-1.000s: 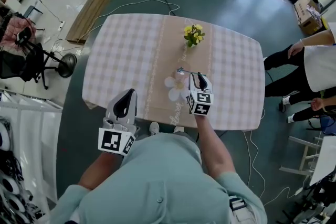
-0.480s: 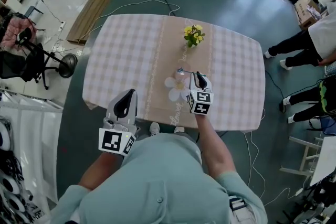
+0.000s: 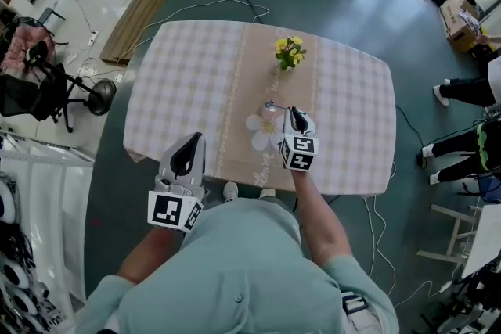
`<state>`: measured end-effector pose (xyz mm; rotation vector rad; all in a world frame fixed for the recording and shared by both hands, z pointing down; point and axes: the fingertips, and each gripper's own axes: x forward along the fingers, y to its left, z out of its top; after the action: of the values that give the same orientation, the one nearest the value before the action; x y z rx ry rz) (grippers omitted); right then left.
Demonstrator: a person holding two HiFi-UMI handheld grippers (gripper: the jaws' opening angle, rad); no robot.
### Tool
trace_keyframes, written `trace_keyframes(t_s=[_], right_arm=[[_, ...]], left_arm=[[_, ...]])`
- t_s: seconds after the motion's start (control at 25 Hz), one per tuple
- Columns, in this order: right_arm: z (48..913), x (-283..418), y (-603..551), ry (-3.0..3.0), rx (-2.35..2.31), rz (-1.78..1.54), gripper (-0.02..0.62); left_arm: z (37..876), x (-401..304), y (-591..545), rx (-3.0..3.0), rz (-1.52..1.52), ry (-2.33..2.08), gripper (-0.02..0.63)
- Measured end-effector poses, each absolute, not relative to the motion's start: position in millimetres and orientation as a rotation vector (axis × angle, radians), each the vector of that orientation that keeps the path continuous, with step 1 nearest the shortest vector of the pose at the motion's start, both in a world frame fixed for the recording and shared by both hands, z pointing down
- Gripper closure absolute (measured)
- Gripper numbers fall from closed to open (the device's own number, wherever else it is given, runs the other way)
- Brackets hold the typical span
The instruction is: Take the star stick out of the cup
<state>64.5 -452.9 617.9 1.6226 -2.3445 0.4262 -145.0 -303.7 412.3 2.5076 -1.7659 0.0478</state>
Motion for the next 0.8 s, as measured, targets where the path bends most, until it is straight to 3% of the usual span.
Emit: trace_keyframes(t_s=[0.8], right_arm=[[609.9, 51.5, -452.1, -2.393, 1.583, 0.44, 0.58]], left_arm=[[414.6, -147.8, -306.1, 2.51, 0.041, -1.764, 0.601]])
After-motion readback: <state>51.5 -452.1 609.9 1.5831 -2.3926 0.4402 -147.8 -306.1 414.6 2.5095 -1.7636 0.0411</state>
